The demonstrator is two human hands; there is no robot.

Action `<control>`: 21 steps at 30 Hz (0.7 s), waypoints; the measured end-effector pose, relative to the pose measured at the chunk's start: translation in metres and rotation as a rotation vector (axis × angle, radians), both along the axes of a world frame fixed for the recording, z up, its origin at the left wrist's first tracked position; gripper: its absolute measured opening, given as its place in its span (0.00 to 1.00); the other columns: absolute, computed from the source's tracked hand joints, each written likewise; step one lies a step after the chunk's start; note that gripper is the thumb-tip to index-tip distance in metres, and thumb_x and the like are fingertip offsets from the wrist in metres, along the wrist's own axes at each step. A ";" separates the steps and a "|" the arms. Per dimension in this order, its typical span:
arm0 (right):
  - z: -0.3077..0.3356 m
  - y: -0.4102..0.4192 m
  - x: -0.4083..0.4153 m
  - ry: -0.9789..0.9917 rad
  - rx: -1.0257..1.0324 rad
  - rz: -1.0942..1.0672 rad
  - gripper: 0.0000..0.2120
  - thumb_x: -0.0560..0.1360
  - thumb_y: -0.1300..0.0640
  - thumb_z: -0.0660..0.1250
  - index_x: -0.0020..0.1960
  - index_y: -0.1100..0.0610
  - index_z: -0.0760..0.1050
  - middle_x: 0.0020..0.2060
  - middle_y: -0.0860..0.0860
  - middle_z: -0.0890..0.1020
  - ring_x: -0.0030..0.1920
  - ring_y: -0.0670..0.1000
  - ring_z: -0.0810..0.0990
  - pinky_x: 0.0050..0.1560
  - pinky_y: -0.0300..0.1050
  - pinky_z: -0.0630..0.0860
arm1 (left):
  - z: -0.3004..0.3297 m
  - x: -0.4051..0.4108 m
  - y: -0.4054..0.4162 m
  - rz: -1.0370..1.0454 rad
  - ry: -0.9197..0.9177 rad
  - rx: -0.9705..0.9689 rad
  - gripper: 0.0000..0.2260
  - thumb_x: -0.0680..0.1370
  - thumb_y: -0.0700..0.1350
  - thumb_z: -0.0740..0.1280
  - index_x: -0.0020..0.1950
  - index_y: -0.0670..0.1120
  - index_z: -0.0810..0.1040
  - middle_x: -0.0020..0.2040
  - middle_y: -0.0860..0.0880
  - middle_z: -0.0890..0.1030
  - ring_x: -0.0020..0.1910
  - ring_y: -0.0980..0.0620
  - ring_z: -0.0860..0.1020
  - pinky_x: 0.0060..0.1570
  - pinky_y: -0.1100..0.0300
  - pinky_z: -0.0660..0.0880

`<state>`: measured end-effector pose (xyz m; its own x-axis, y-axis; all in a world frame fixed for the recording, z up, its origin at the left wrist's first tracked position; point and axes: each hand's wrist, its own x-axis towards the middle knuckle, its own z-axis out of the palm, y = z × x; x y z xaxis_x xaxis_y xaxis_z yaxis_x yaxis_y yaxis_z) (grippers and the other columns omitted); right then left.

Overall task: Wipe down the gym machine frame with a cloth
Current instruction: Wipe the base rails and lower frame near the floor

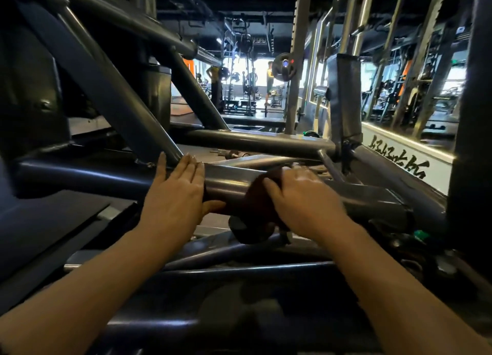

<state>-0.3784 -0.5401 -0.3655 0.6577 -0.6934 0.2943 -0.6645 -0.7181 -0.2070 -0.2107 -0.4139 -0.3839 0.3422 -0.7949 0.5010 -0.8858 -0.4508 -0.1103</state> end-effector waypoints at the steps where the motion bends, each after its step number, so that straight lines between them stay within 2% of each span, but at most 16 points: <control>1: 0.000 -0.005 -0.013 0.006 0.022 -0.063 0.30 0.81 0.37 0.47 0.73 0.56 0.63 0.74 0.57 0.65 0.74 0.57 0.62 0.71 0.57 0.64 | 0.000 -0.001 0.000 -0.003 -0.002 0.003 0.45 0.69 0.68 0.39 0.77 0.40 0.58 0.77 0.40 0.60 0.78 0.46 0.54 0.72 0.47 0.35; 3: 0.001 -0.007 -0.018 0.022 0.031 -0.115 0.33 0.80 0.35 0.45 0.75 0.56 0.61 0.76 0.58 0.61 0.76 0.59 0.59 0.73 0.58 0.61 | -0.002 -0.002 -0.001 0.024 0.020 0.010 0.41 0.74 0.66 0.46 0.78 0.41 0.54 0.78 0.41 0.56 0.78 0.47 0.50 0.73 0.50 0.36; 5: 0.002 -0.001 0.000 0.010 0.025 -0.013 0.33 0.79 0.34 0.47 0.75 0.54 0.60 0.76 0.58 0.61 0.76 0.59 0.58 0.74 0.59 0.59 | -0.004 -0.001 -0.003 0.027 0.040 0.014 0.37 0.77 0.63 0.53 0.79 0.42 0.51 0.79 0.43 0.53 0.79 0.49 0.47 0.73 0.53 0.35; 8: -0.003 0.018 0.032 0.042 -0.058 0.151 0.33 0.79 0.34 0.51 0.77 0.51 0.56 0.76 0.57 0.60 0.76 0.59 0.55 0.76 0.59 0.55 | -0.005 0.000 -0.003 0.035 0.039 0.005 0.33 0.80 0.57 0.57 0.79 0.44 0.51 0.80 0.45 0.53 0.79 0.50 0.46 0.72 0.53 0.34; 10: -0.006 0.022 0.038 0.026 -0.119 0.185 0.34 0.78 0.33 0.53 0.77 0.52 0.54 0.76 0.57 0.59 0.77 0.59 0.54 0.76 0.58 0.52 | -0.006 0.002 -0.005 0.054 0.026 0.003 0.32 0.80 0.55 0.58 0.79 0.44 0.51 0.80 0.45 0.52 0.79 0.50 0.46 0.73 0.52 0.35; 13: -0.006 0.017 0.019 0.043 -0.145 0.202 0.36 0.78 0.35 0.56 0.77 0.53 0.54 0.77 0.55 0.57 0.77 0.56 0.54 0.75 0.55 0.53 | -0.008 0.000 -0.003 0.059 0.041 -0.021 0.33 0.79 0.59 0.56 0.79 0.43 0.52 0.79 0.44 0.54 0.79 0.50 0.46 0.74 0.50 0.35; 17: -0.007 0.007 -0.023 0.061 -0.080 0.084 0.36 0.78 0.37 0.58 0.79 0.53 0.52 0.79 0.52 0.54 0.78 0.54 0.51 0.75 0.54 0.53 | -0.010 0.001 -0.002 0.073 0.047 -0.016 0.36 0.78 0.63 0.53 0.79 0.44 0.51 0.80 0.44 0.52 0.79 0.50 0.45 0.73 0.48 0.34; 21: -0.019 0.019 -0.029 -0.046 -0.155 0.001 0.31 0.81 0.44 0.58 0.79 0.55 0.54 0.78 0.53 0.56 0.78 0.54 0.51 0.76 0.52 0.52 | -0.016 0.001 -0.003 0.089 0.055 -0.052 0.36 0.79 0.63 0.53 0.80 0.43 0.47 0.80 0.44 0.48 0.79 0.49 0.43 0.75 0.45 0.36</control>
